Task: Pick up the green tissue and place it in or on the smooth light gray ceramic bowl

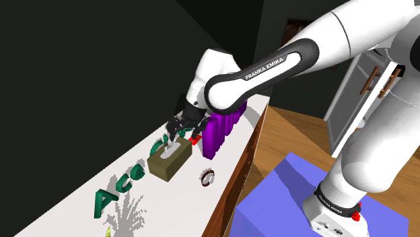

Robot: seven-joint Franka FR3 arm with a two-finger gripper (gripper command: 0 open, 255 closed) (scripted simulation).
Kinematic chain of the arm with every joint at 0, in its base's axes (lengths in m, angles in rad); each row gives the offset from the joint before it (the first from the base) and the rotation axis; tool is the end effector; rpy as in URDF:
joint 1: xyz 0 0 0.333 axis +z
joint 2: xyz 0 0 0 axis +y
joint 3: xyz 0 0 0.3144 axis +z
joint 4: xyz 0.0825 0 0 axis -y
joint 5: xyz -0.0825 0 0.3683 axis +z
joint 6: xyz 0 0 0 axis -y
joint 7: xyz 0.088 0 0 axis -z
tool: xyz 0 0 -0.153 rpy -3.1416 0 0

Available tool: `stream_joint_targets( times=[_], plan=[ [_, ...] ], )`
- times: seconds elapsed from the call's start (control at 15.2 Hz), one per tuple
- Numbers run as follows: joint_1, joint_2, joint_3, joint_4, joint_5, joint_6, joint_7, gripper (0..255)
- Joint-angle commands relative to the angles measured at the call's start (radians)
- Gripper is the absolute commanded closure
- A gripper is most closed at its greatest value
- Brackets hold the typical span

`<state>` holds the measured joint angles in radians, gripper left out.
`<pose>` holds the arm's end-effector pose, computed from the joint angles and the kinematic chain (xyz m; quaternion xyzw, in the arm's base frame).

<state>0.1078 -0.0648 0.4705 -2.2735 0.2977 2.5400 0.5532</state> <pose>0.4500 0.2997 0.3795 -0.9786 0.0929 -0.0889 0.1609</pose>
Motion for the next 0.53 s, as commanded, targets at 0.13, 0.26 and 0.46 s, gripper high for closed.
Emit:
stream_joint_targets(
  times=[0.13, 0.26, 0.46],
  plan=[
    [0.017, 0.139, 0.021, 0.084, -0.097, 0.091, 0.095, 0],
    [0.023, 0.167, 0.019, 0.088, -0.117, 0.114, 0.108, 0],
    [0.034, 0.209, 0.014, 0.095, -0.148, 0.146, 0.130, 0]
  ],
)
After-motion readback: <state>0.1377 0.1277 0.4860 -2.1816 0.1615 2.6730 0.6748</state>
